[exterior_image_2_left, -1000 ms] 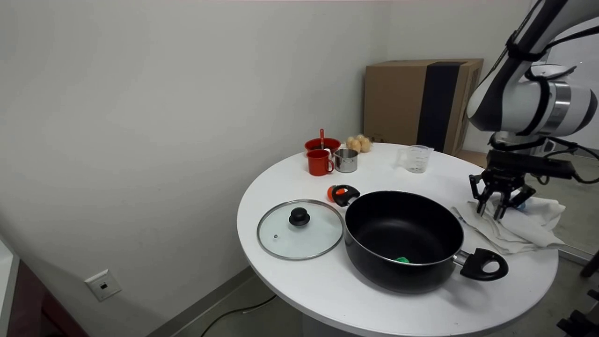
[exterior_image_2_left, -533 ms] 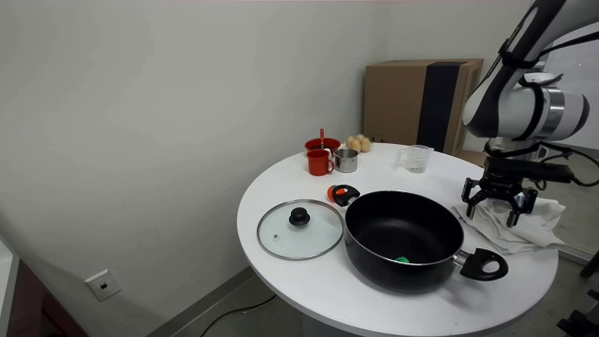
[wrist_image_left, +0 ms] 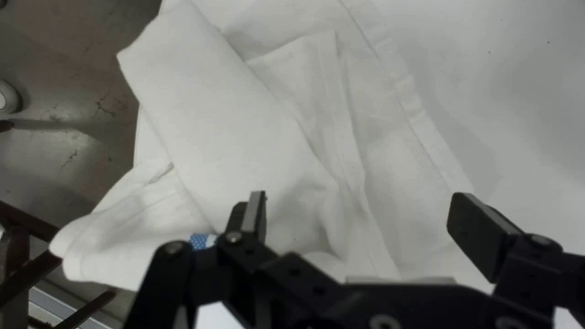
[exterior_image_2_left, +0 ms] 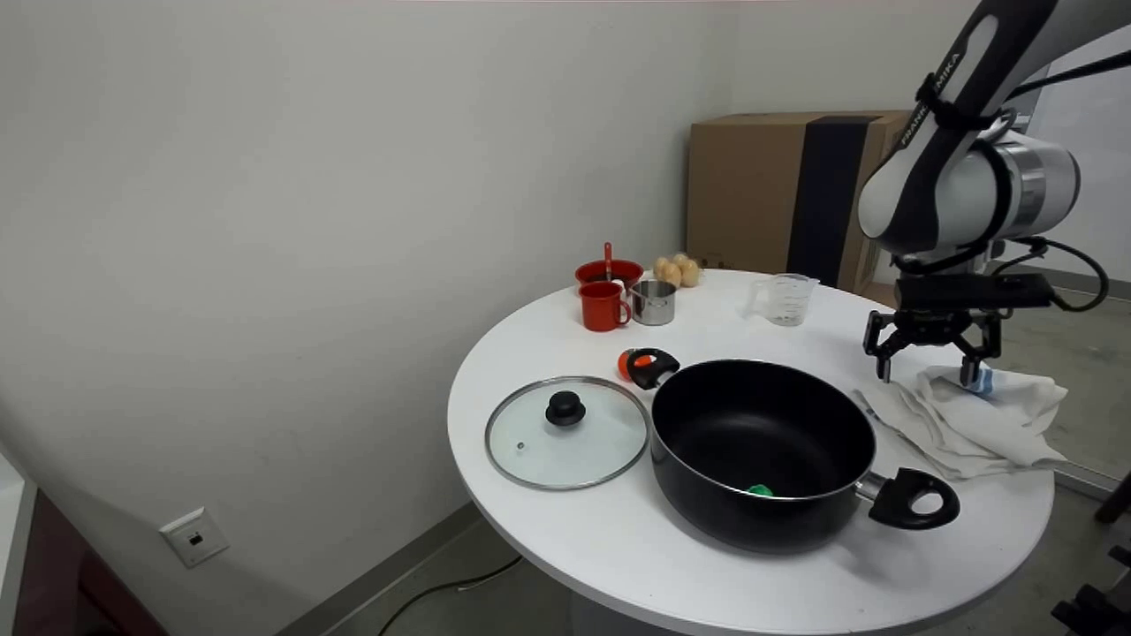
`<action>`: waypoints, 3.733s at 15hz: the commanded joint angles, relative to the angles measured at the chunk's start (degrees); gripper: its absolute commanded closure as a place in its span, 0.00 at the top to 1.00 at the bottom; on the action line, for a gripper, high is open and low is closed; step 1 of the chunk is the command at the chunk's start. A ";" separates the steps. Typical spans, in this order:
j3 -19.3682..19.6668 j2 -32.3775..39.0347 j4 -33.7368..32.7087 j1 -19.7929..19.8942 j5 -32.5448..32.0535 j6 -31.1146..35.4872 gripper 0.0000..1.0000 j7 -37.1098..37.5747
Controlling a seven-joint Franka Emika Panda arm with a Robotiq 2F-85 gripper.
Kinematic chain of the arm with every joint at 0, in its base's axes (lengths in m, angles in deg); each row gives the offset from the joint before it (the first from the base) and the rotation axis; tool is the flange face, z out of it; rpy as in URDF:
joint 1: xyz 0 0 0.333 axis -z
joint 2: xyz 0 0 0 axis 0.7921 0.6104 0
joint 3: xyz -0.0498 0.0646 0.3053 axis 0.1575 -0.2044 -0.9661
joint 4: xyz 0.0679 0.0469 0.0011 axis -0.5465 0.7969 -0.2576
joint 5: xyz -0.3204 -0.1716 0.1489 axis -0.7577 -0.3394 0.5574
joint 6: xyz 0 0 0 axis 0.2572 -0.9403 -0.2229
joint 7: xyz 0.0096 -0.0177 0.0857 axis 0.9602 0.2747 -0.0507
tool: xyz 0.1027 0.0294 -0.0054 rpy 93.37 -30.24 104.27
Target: Take the lid off the pot and put it on the table, take the toy tomato out of the pot and put it on the table, then use the towel to wipe the table
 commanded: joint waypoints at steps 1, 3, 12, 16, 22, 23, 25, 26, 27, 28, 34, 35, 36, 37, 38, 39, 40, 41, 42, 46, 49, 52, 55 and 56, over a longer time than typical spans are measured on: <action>3.15 2.69 -2.45 -3.99 -5.22 -0.13 1.00 5.08; 4.63 4.00 -3.06 -6.11 -7.83 0.59 1.00 7.61; 5.02 6.75 -1.94 -8.56 -9.04 5.73 0.69 8.91; 4.94 7.36 -1.18 -8.27 -8.20 7.77 0.38 8.56; 4.19 6.69 -0.46 -7.15 -6.77 9.39 0.00 7.65; 3.40 6.33 -0.42 -6.06 -5.90 9.37 0.00 6.92; 3.02 5.96 -0.78 -4.25 -4.27 9.28 0.01 6.31; 2.57 5.65 -1.16 -2.64 -3.00 9.08 0.01 5.59; 2.33 5.25 -1.37 -1.36 -1.88 9.07 0.01 5.09; 2.00 4.82 -1.48 -0.03 -0.75 9.11 0.01 4.48; -0.17 4.03 -4.43 4.97 2.29 8.28 0.01 0.68; -0.57 4.02 -4.79 5.13 2.27 8.29 0.01 0.42; -0.93 4.11 -5.21 4.98 2.14 8.23 0.01 0.30; -1.35 4.23 -5.57 4.83 2.09 8.13 0.01 0.17; -1.81 4.37 -5.90 4.64 2.05 8.05 0.01 0.12; -2.36 4.59 -6.33 4.45 2.02 7.81 0.01 0.02; -2.97 4.78 -6.82 4.36 2.05 7.55 0.01 -0.16; -3.68 5.00 -7.57 4.19 1.88 6.92 0.01 -0.58; -4.48 5.29 -8.52 4.08 1.62 6.06 0.01 -1.38; -6.85 7.80 -15.44 2.54 -0.35 -0.29 0.01 -5.17; -6.76 9.96 -21.73 0.19 -3.24 -6.03 0.01 -6.65; -6.59 12.91 -28.12 -1.77 -5.77 -9.95 0.01 -6.94; -6.83 17.10 -35.95 -3.53 -7.28 -13.04 0.01 -5.90; -6.93 18.75 -38.97 -4.23 -7.57 -13.88 0.01 -5.42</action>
